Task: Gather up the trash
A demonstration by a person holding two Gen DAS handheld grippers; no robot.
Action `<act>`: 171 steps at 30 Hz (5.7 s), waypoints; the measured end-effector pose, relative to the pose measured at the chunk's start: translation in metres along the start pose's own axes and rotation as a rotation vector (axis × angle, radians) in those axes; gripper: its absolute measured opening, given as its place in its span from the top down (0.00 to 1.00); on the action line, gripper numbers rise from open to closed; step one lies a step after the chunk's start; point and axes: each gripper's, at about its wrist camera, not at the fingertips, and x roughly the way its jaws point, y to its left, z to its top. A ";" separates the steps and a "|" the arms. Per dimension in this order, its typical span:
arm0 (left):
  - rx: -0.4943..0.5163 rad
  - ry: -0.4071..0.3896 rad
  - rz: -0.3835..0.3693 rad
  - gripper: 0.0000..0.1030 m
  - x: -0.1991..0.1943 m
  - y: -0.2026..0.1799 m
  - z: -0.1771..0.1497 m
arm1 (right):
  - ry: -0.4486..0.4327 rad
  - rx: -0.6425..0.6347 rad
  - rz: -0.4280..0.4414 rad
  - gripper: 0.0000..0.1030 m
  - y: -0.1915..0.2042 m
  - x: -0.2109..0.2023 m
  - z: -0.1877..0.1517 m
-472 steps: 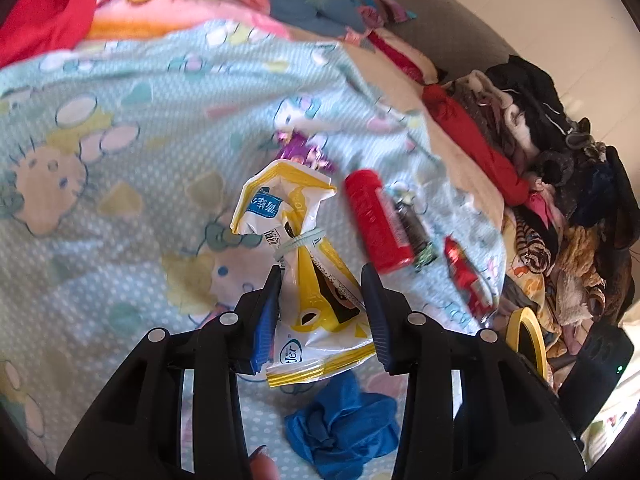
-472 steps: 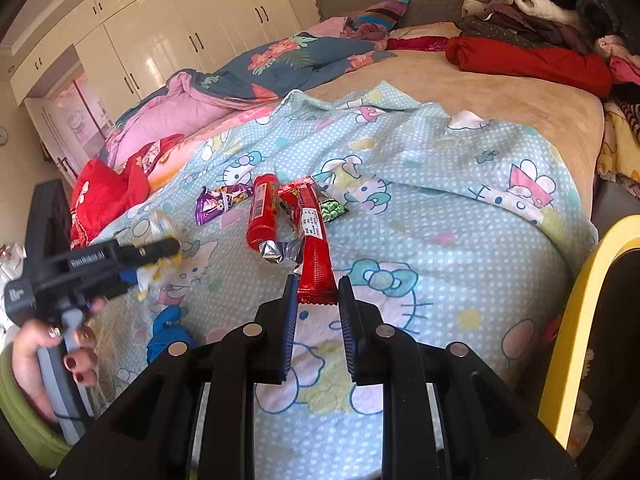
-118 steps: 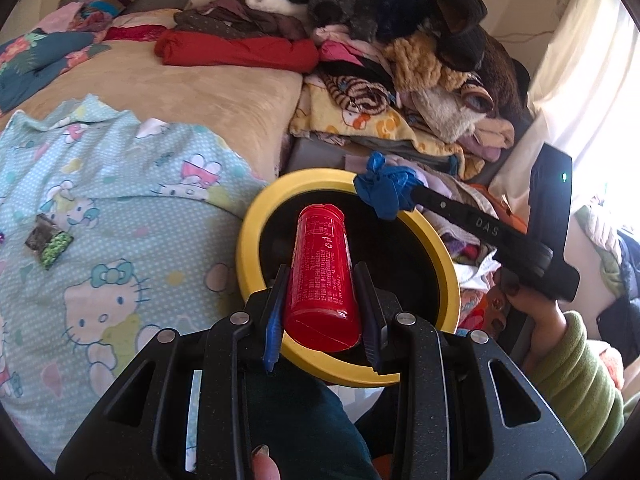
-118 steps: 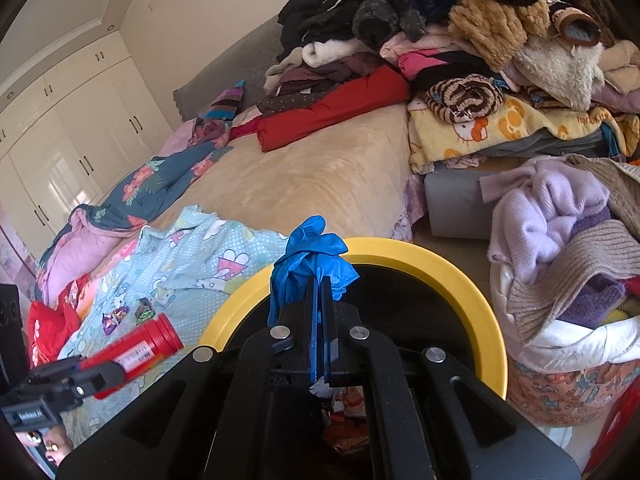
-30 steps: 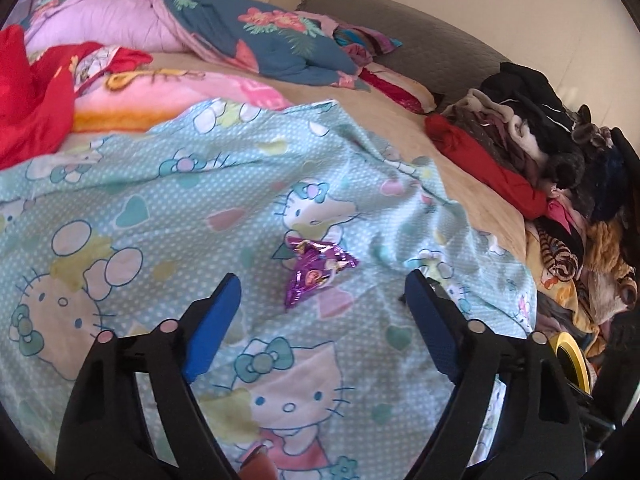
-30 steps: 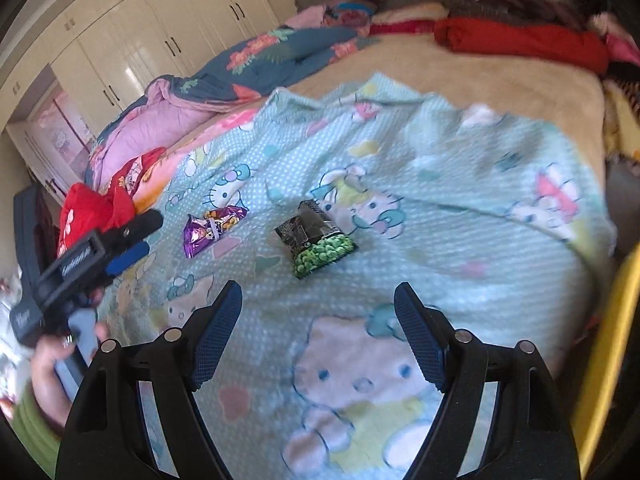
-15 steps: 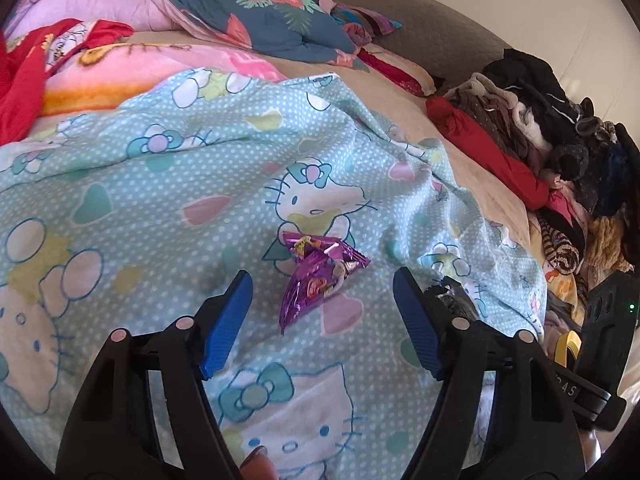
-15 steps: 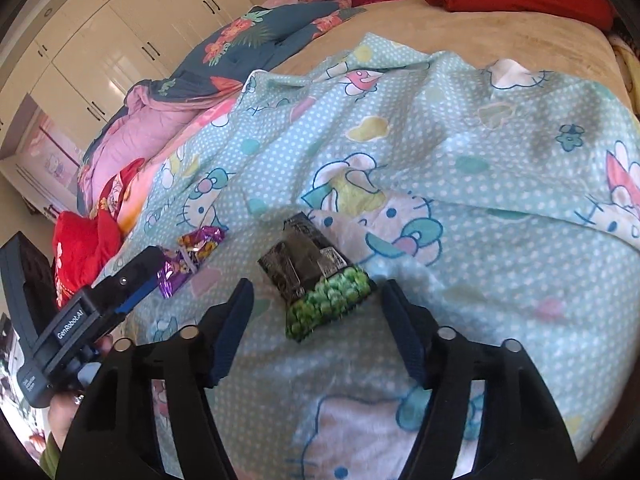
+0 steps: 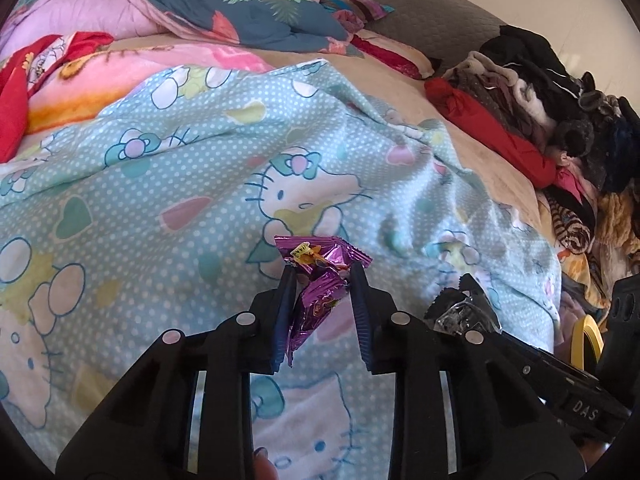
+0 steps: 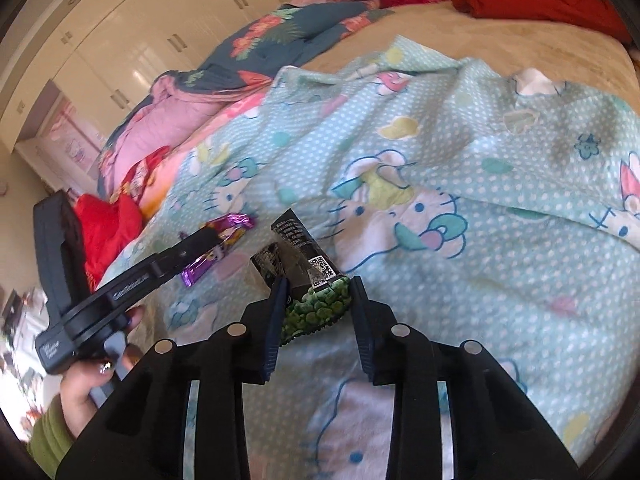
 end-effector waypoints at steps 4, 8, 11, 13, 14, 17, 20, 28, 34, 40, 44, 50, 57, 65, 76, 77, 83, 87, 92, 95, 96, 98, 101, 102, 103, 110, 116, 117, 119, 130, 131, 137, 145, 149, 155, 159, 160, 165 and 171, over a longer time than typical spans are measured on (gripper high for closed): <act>0.011 -0.015 -0.017 0.80 -0.014 -0.010 -0.004 | -0.032 -0.021 -0.001 0.71 0.004 -0.020 -0.009; 0.040 -0.029 -0.046 0.80 -0.027 -0.029 -0.006 | -0.067 -0.018 -0.016 0.71 -0.003 -0.044 -0.016; 0.075 -0.045 -0.066 0.80 -0.036 -0.048 -0.007 | -0.090 0.007 -0.024 0.71 -0.013 -0.061 -0.018; 0.096 -0.054 -0.073 0.80 -0.039 -0.059 -0.007 | -0.106 0.013 -0.038 0.71 -0.021 -0.073 -0.019; 0.109 -0.059 -0.078 0.80 -0.042 -0.064 -0.007 | -0.116 0.017 -0.048 0.71 -0.025 -0.081 -0.021; 0.140 -0.067 -0.090 0.80 -0.048 -0.082 -0.011 | -0.135 0.040 -0.065 0.71 -0.036 -0.096 -0.023; 0.193 -0.083 -0.093 0.80 -0.055 -0.102 -0.015 | -0.159 0.066 -0.081 0.71 -0.051 -0.115 -0.028; 0.258 -0.085 -0.143 0.80 -0.067 -0.142 -0.023 | -0.217 0.115 -0.130 0.71 -0.080 -0.154 -0.036; 0.303 -0.083 -0.173 0.80 -0.074 -0.166 -0.031 | -0.246 0.144 -0.165 0.71 -0.101 -0.178 -0.045; 0.346 -0.072 -0.198 0.80 -0.076 -0.190 -0.043 | -0.267 0.185 -0.197 0.71 -0.123 -0.202 -0.057; 0.376 -0.063 -0.226 0.80 -0.079 -0.206 -0.051 | -0.280 0.215 -0.212 0.71 -0.136 -0.215 -0.063; 0.411 -0.049 -0.259 0.80 -0.083 -0.225 -0.063 | -0.307 0.252 -0.235 0.71 -0.155 -0.235 -0.069; 0.451 -0.025 -0.311 0.80 -0.087 -0.249 -0.076 | -0.323 0.295 -0.284 0.71 -0.176 -0.255 -0.079; 0.508 0.005 -0.343 0.80 -0.086 -0.276 -0.094 | -0.316 0.341 -0.330 0.71 -0.199 -0.270 -0.090; 0.572 0.060 -0.386 0.80 -0.082 -0.305 -0.119 | -0.317 0.408 -0.331 0.68 -0.222 -0.288 -0.102; 0.579 0.067 -0.389 0.80 -0.081 -0.308 -0.122 | -0.318 0.412 -0.328 0.67 -0.224 -0.289 -0.102; 0.603 0.111 -0.412 0.79 -0.074 -0.321 -0.135 | -0.328 0.422 -0.327 0.61 -0.225 -0.296 -0.104; 0.618 0.144 -0.416 0.78 -0.068 -0.327 -0.143 | -0.332 0.420 -0.334 0.58 -0.225 -0.303 -0.104; 0.603 0.155 -0.412 0.57 -0.066 -0.326 -0.145 | -0.343 0.409 -0.361 0.47 -0.223 -0.314 -0.104; 0.590 0.142 -0.403 0.44 -0.069 -0.320 -0.142 | -0.349 0.390 -0.372 0.37 -0.216 -0.319 -0.103; 0.585 0.136 -0.398 0.41 -0.070 -0.318 -0.140 | -0.353 0.376 -0.379 0.34 -0.212 -0.321 -0.102; 0.577 0.119 -0.380 0.31 -0.073 -0.313 -0.136 | -0.369 0.350 -0.393 0.30 -0.204 -0.325 -0.099; 0.569 0.091 -0.357 0.21 -0.080 -0.306 -0.131 | -0.401 0.323 -0.411 0.22 -0.192 -0.330 -0.097; 0.568 0.085 -0.352 0.20 -0.083 -0.303 -0.129 | -0.416 0.304 -0.418 0.19 -0.185 -0.332 -0.096; 0.567 0.076 -0.346 0.14 -0.086 -0.301 -0.128 | -0.424 0.291 -0.424 0.17 -0.181 -0.333 -0.096; 0.536 0.000 -0.292 0.11 -0.105 -0.277 -0.116 | -0.511 0.207 -0.442 0.06 -0.144 -0.337 -0.096; 0.507 -0.067 -0.240 0.11 -0.120 -0.256 -0.109 | -0.557 0.145 -0.459 0.06 -0.115 -0.326 -0.099; 0.500 -0.079 -0.231 0.11 -0.122 -0.252 -0.108 | -0.564 0.130 -0.464 0.06 -0.109 -0.323 -0.100; 0.485 -0.101 -0.222 0.11 -0.128 -0.244 -0.107 | -0.588 0.091 -0.469 0.06 -0.097 -0.318 -0.103; 0.386 -0.298 -0.124 0.11 -0.163 -0.193 -0.101 | -0.735 -0.122 -0.478 0.06 -0.027 -0.300 -0.132; 0.383 -0.308 -0.118 0.11 -0.165 -0.190 -0.101 | -0.743 -0.122 -0.485 0.06 -0.023 -0.299 -0.135; 0.380 -0.345 -0.100 0.11 -0.177 -0.177 -0.106 | -0.735 -0.122 -0.498 0.06 -0.014 -0.288 -0.141; 0.370 -0.354 -0.105 0.10 -0.178 -0.170 -0.108 | -0.752 -0.145 -0.524 0.06 -0.008 -0.285 -0.146; 0.360 -0.353 -0.106 0.10 -0.178 -0.169 -0.109 | -0.741 -0.150 -0.527 0.06 -0.006 -0.281 -0.147; 0.360 -0.355 -0.106 0.11 -0.178 -0.168 -0.109 | -0.740 -0.149 -0.526 0.06 -0.007 -0.280 -0.148; 0.356 -0.353 -0.106 0.10 -0.178 -0.167 -0.107 | -0.737 -0.146 -0.526 0.06 -0.007 -0.280 -0.148; 0.357 -0.352 -0.106 0.10 -0.178 -0.167 -0.108 | -0.737 -0.146 -0.526 0.06 -0.007 -0.280 -0.148; 0.360 -0.357 -0.107 0.10 -0.178 -0.167 -0.108 | -0.745 -0.144 -0.529 0.06 -0.008 -0.281 -0.149; 0.357 -0.359 -0.108 0.11 -0.178 -0.167 -0.107 | -0.750 -0.144 -0.532 0.06 -0.009 -0.282 -0.150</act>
